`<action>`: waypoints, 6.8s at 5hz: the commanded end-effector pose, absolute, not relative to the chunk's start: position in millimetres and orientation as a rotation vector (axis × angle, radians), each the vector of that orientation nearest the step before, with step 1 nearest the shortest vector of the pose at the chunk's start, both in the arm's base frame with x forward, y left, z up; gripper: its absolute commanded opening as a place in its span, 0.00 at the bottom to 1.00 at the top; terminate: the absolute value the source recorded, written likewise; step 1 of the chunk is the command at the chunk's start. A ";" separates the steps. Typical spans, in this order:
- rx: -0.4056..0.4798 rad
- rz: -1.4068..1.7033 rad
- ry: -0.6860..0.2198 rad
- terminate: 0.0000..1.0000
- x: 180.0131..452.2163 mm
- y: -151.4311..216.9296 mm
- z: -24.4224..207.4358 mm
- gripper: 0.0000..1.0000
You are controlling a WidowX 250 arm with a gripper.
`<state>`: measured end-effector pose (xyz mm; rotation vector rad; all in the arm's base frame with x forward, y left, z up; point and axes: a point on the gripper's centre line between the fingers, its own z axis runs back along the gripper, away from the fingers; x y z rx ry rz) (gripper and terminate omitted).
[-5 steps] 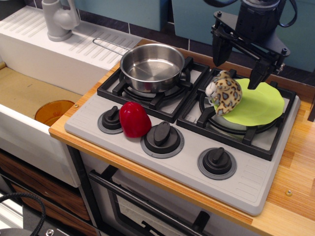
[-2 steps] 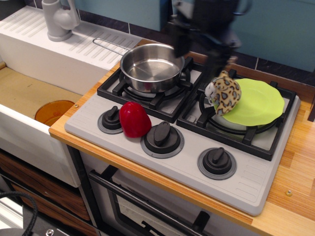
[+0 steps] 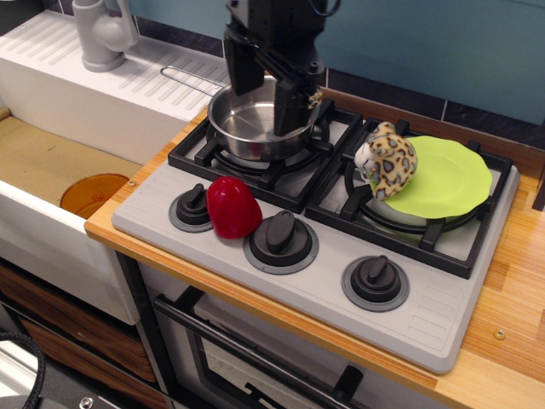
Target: Put stuffedcheeta on plate and sweetpotato in pot or pan on stove
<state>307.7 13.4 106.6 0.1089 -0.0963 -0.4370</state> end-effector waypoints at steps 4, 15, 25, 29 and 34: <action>0.279 -0.264 -0.165 0.00 273.7 38.3 135.6 1.00; 0.186 -0.248 -0.335 0.00 274.8 38.2 59.1 1.00; 0.168 -0.269 -0.200 0.00 288.8 28.9 141.7 0.00; 0.196 -0.350 -0.223 0.00 348.7 42.4 150.0 1.00; 0.244 -0.254 -0.229 0.00 320.7 -14.3 145.4 1.00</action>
